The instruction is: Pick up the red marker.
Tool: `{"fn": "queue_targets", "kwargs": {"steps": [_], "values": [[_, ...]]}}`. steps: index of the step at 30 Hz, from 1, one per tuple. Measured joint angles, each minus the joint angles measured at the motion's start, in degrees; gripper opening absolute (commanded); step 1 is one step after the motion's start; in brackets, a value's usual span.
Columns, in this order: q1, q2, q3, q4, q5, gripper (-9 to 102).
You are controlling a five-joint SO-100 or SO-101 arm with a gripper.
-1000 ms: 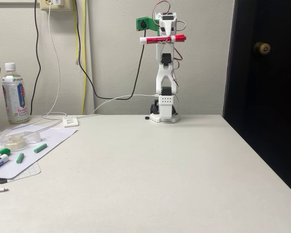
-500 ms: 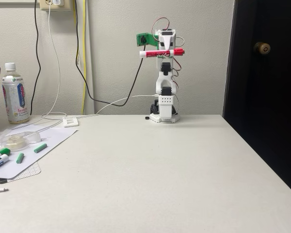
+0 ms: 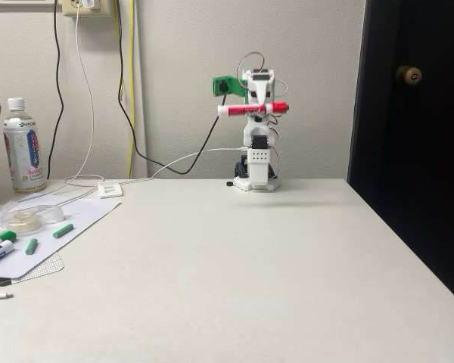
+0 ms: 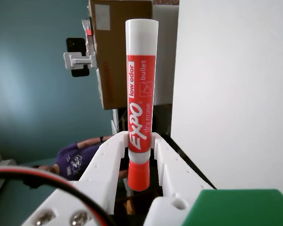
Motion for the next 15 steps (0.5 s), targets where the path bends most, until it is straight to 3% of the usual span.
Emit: {"fn": "queue_targets", "kwargs": {"steps": [15], "values": [[-1.67,10.81,21.09,-15.56,-0.35,0]]}}
